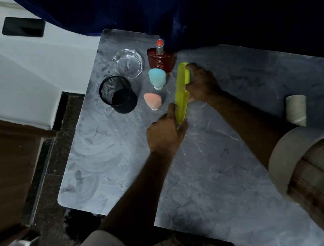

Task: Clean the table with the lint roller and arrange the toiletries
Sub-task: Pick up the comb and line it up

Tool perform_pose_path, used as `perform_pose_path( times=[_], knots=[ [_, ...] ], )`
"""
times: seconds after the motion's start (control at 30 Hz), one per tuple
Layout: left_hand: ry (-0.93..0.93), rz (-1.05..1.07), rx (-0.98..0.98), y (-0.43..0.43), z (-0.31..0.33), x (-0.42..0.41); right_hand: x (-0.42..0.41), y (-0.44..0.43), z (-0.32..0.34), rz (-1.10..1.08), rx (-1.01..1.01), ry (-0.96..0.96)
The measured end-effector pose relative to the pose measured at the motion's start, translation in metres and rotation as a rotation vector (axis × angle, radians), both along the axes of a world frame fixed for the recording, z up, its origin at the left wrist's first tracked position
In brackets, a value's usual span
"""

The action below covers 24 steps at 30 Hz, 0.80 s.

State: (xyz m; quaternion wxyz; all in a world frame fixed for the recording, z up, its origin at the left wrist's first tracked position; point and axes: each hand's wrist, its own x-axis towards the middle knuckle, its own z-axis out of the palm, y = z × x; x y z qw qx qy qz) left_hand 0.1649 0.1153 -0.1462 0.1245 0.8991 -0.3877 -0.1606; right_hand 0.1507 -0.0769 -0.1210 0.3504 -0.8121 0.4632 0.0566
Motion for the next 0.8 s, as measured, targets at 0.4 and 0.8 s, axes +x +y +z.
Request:
perform_pose_path(
  times=[0.4,0.8],
  knots=[
    [0.011,0.027,0.042,0.006,-0.003,-0.008,0.008,-0.002,-0.003,0.045,-0.078,0.042],
    [0.069,0.04,0.053,0.014,0.0,-0.012,0.007,0.002,-0.005,0.098,-0.133,0.074]
  ],
)
